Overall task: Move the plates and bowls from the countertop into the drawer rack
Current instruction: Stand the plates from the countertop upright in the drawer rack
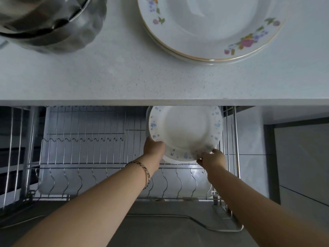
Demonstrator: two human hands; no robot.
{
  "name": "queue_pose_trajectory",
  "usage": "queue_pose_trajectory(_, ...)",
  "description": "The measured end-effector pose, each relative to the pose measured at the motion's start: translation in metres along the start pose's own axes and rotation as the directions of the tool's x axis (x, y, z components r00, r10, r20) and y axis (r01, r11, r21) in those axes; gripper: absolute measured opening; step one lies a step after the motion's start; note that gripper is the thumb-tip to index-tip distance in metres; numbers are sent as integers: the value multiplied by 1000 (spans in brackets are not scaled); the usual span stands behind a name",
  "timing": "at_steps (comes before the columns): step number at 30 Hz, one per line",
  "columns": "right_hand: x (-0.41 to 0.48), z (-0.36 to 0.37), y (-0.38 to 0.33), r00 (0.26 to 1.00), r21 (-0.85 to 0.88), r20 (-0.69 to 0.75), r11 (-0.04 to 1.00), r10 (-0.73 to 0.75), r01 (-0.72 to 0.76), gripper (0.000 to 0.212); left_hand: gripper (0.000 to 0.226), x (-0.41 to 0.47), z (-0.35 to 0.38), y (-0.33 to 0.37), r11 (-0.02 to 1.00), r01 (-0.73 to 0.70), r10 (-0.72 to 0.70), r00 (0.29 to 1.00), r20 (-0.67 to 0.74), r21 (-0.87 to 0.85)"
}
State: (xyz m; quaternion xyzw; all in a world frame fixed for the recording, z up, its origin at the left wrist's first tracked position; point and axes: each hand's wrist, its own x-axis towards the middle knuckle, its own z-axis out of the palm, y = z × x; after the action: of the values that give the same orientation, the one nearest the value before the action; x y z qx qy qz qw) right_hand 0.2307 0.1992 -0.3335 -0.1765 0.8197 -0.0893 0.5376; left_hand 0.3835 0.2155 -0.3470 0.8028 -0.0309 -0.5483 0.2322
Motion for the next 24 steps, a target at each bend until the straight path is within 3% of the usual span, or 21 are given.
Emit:
queue_pose_trajectory(3,-1,-3,-2,1000,-78,21,997,0,1,31,44,-6,1,2,994,-17,13,999,31,106)
queue_pose_trajectory(5,-5,-5,-3,998,-264,57,963,-37,51,23,39,-20,-1,4,960,-35,16,997,70,277)
queue_pose_trajectory(7,-16,-14,-12,990,-534,116,836,-78,129,28,39,-36,-10,11,882,-118,64,989,131,457)
queue_pose_trajectory(9,-35,-28,-29,980,-647,188,742,-65,173,23,40,-60,-22,27,804,-257,179,965,193,536)
queue_pose_trajectory(11,-60,-44,-54,954,-686,282,673,-104,276,27,36,-91,-36,53,740,-424,363,905,220,522)
queue_pose_trajectory(13,-85,-60,-89,896,-665,399,611,-193,428,37,25,-127,-48,85,688,-550,546,822,162,474)
queue_pose_trajectory(15,-118,-78,-128,832,-594,492,600,-256,536,28,18,-157,-58,118,667,-604,633,768,94,437)
queue_pose_trajectory(19,-166,-109,-218,716,-469,398,543,-574,696,21,12,-187,-70,178,675,-617,707,698,-116,403)
queue_pose_trajectory(20,-167,-111,-238,676,-440,337,525,-656,729,20,14,-184,-70,192,718,-606,681,713,-165,343)
queue_pose_trajectory(22,-162,-111,-272,637,-467,177,506,-750,725,36,33,-171,-67,216,836,-522,547,817,-183,170)
queue_pose_trajectory(24,-139,-107,-292,678,-548,80,536,-731,642,51,43,-158,-59,232,913,-407,408,907,-102,37)
